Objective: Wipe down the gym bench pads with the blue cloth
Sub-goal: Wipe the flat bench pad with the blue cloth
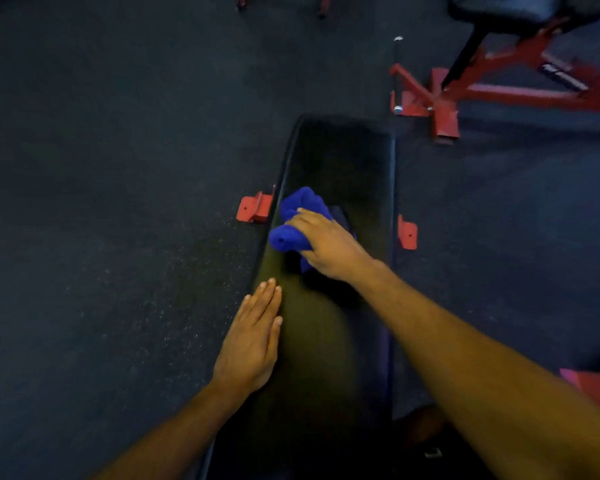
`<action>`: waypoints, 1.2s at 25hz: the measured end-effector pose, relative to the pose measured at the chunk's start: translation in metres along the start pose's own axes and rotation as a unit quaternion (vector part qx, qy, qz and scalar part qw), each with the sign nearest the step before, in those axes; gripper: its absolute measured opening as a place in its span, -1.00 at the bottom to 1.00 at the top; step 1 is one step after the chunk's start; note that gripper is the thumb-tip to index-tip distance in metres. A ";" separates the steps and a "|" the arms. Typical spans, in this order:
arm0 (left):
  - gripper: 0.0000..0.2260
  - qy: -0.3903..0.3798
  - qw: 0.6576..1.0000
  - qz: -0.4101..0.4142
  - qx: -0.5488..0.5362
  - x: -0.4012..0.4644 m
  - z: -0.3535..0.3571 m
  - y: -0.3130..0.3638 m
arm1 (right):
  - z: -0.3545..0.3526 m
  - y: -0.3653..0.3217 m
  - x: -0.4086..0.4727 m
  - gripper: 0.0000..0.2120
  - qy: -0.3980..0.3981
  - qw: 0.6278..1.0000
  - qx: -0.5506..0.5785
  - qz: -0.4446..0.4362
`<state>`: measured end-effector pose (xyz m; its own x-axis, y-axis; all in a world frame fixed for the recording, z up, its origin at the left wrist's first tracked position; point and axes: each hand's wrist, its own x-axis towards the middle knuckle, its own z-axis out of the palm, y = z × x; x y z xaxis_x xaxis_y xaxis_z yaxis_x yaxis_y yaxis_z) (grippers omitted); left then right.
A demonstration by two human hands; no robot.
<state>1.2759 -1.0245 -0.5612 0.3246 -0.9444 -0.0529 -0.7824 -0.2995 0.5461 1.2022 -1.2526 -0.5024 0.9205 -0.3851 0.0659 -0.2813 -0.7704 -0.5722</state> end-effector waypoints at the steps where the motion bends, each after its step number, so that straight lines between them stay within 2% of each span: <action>1: -0.45 0.013 1.000 -0.002 0.003 -0.001 -0.001 0.003 | -0.011 0.003 -0.027 -0.59 0.066 0.997 0.027 0.027; 3: -0.45 0.062 0.996 0.015 0.059 0.007 -0.003 0.008 | -0.028 0.020 -0.084 -0.66 0.213 0.962 0.104 0.134; 5: -0.49 0.095 0.989 0.056 0.095 0.040 -0.006 0.021 | -0.039 0.041 -0.131 -0.69 0.332 0.888 0.187 0.258; 7: -0.48 0.061 0.988 0.104 0.092 0.094 -0.003 0.047 | -0.037 0.058 -0.156 -0.67 0.378 0.812 0.266 0.356; 9: -0.46 -0.014 0.984 0.135 0.113 0.145 0.010 0.069 | -0.023 0.067 -0.163 -0.62 0.374 0.769 0.337 0.394; 11: -0.47 -0.068 0.977 0.138 0.151 0.174 0.027 0.073 | -0.001 0.066 -0.156 -0.59 0.337 0.772 0.370 0.392; 13: -0.45 -0.069 0.973 0.138 0.169 0.184 0.040 0.063 | 0.025 0.064 -0.142 -0.67 0.309 0.785 0.388 0.372; 15: -0.42 -0.051 0.971 0.146 0.180 0.185 0.045 0.053 | 0.041 0.069 -0.128 -0.71 0.315 0.790 0.380 0.364; 18: -0.42 -0.037 0.971 0.151 0.181 0.189 0.052 0.051 | 0.026 0.103 -0.087 -0.77 0.337 0.770 0.400 0.365; 20: -0.43 -0.042 0.971 0.149 0.184 0.189 0.050 0.052 | 0.004 0.135 -0.051 -0.82 0.345 0.780 0.385 0.353; 24: -0.43 -0.039 0.970 0.161 0.177 0.186 0.048 0.055 | -0.028 0.166 -0.010 -0.60 0.309 0.799 0.377 0.353; 27: -0.42 -0.042 0.973 0.154 0.169 0.185 0.046 0.055 | -0.009 0.141 -0.033 -0.59 0.315 0.797 0.378 0.350; 30: -0.46 -0.048 0.973 0.152 0.170 0.183 0.043 0.061 | 0.026 0.096 -0.095 -0.58 0.299 0.806 0.356 0.367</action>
<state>1.2650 -1.2216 -0.5734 0.0133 -0.9997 -0.0192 -0.9703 -0.0176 0.2414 1.0948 -1.2771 -0.5851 0.2213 -0.9443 -0.2436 -0.2683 0.1812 -0.9461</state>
